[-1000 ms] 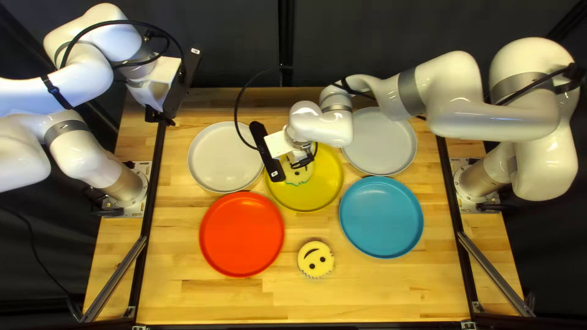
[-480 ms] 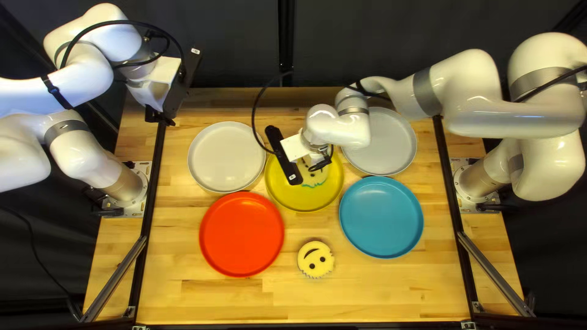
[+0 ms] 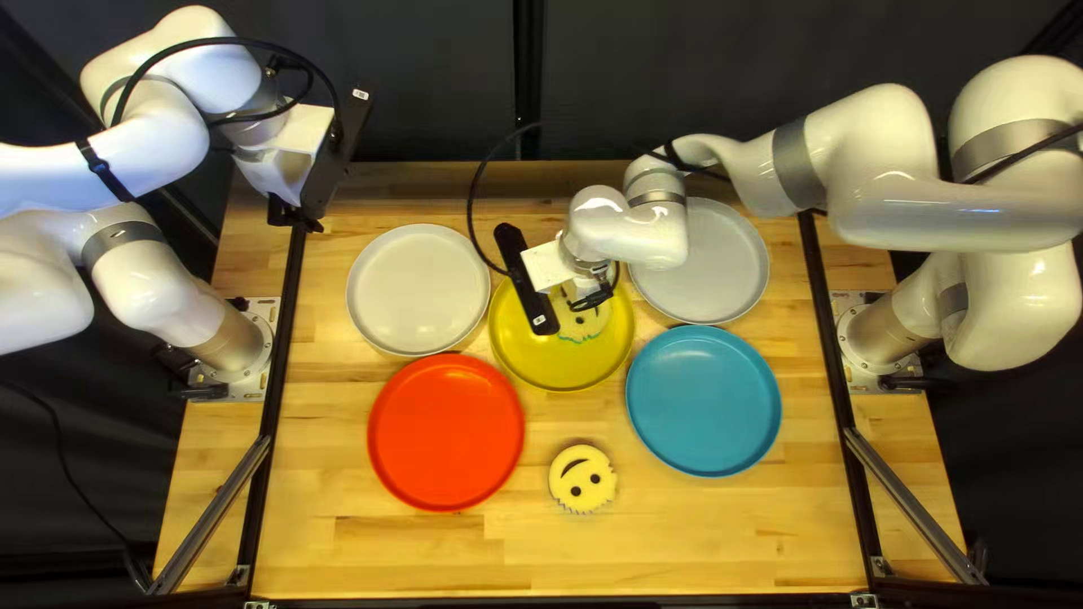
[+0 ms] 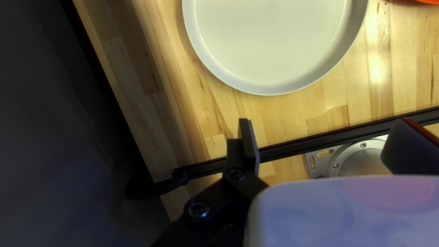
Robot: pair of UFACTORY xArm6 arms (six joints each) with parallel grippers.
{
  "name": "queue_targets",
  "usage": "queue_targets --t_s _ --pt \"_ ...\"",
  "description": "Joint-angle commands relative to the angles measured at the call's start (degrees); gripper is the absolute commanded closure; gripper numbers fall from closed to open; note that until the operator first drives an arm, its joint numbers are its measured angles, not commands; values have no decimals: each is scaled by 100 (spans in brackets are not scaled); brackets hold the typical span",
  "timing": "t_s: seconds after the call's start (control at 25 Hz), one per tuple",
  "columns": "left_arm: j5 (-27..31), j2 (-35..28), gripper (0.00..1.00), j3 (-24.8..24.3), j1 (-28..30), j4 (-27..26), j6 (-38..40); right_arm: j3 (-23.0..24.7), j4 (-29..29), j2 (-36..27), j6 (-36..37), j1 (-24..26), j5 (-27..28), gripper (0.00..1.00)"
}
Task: Pick up sponge and scrub the plate
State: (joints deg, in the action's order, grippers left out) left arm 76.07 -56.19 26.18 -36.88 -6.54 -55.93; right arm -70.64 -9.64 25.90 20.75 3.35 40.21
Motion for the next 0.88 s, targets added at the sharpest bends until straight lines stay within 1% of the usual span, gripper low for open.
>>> queue_targets --t_s 0.04,0.12,0.32,0.56,0.68,0.8,0.88 --pt "0 0 0 0 0 0 0 -299 -47 194 -101 -164 74 100" --pt "0 0 0 0 0 0 0 -265 -95 185 -187 -256 29 100" --pt "0 0 0 0 0 0 0 88 -202 55 -326 -406 -161 100" --pt "0 0 0 0 0 0 0 847 -267 -468 -429 -409 -287 100" --pt "0 0 0 0 0 0 0 1116 -283 -685 -495 -398 -280 100" --pt "0 0 0 0 0 0 0 1251 -299 -826 -559 -389 -231 100" --pt "0 0 0 0 0 0 0 1234 -305 -837 -590 -398 -194 100"
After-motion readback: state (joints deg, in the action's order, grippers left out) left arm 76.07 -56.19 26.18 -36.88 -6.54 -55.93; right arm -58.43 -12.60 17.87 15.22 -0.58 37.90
